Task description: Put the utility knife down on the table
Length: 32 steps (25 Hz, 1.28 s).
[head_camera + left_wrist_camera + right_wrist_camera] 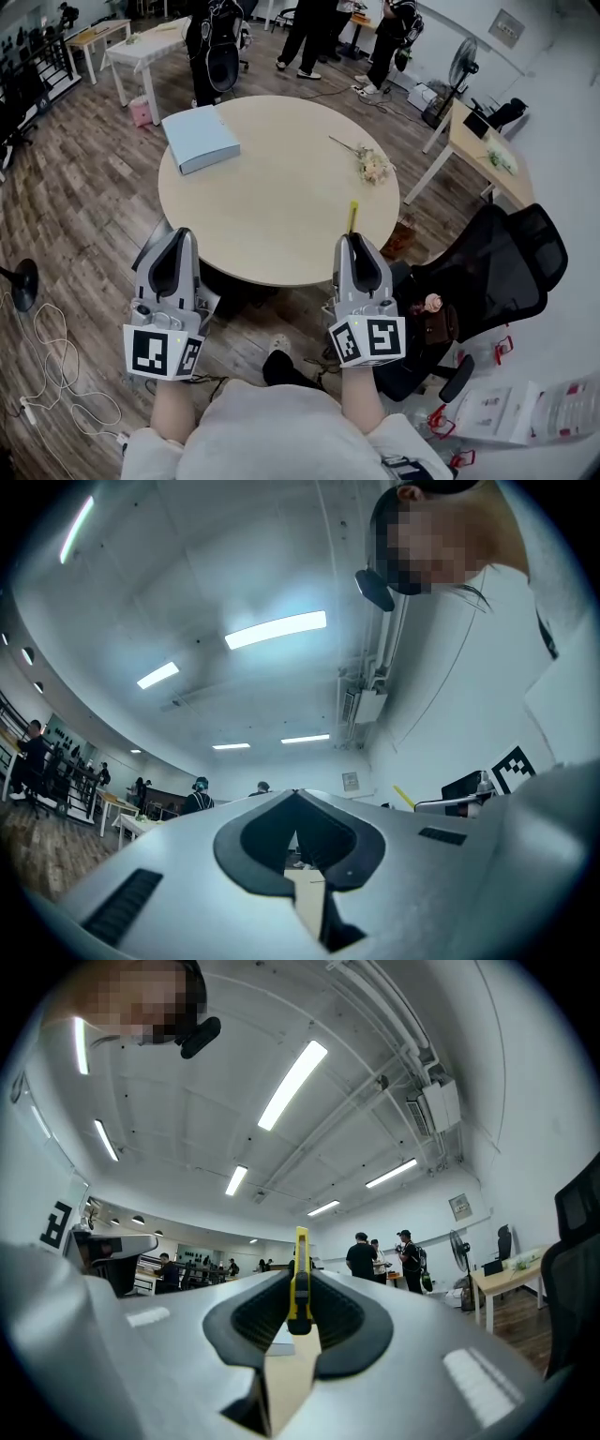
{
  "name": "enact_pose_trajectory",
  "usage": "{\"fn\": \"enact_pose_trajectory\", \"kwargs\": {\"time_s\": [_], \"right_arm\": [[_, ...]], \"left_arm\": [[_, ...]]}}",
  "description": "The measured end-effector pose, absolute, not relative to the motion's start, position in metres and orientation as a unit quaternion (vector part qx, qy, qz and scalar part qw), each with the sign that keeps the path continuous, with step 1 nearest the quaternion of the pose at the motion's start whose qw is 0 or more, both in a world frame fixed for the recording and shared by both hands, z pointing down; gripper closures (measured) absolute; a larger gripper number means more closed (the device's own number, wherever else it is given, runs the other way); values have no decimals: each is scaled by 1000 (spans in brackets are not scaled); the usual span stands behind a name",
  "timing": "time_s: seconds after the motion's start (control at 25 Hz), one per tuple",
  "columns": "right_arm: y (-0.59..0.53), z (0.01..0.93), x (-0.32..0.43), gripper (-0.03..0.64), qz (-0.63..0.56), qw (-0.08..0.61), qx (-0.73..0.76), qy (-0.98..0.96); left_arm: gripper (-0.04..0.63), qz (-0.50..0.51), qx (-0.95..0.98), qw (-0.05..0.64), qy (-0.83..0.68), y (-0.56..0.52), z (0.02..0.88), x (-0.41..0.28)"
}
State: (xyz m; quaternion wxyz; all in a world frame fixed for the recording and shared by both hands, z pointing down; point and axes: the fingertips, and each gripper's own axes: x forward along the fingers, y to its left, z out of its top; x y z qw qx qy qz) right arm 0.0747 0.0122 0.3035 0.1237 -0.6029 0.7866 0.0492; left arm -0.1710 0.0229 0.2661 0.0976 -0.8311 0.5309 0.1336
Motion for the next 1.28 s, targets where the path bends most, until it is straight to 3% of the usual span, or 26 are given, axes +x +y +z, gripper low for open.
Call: {"fn": "enact_pose_trajectory", "kwargs": {"time_s": [0.8,1.28], "right_arm": [[-133,304,168,543,45,138,-579,802],[-184,318,167,543,24,141,-572,808]], "left_arm": [[588,130,-814,113,554,-107,261,-78],[588,116,-809,105,566,-153,271,-76]]}}
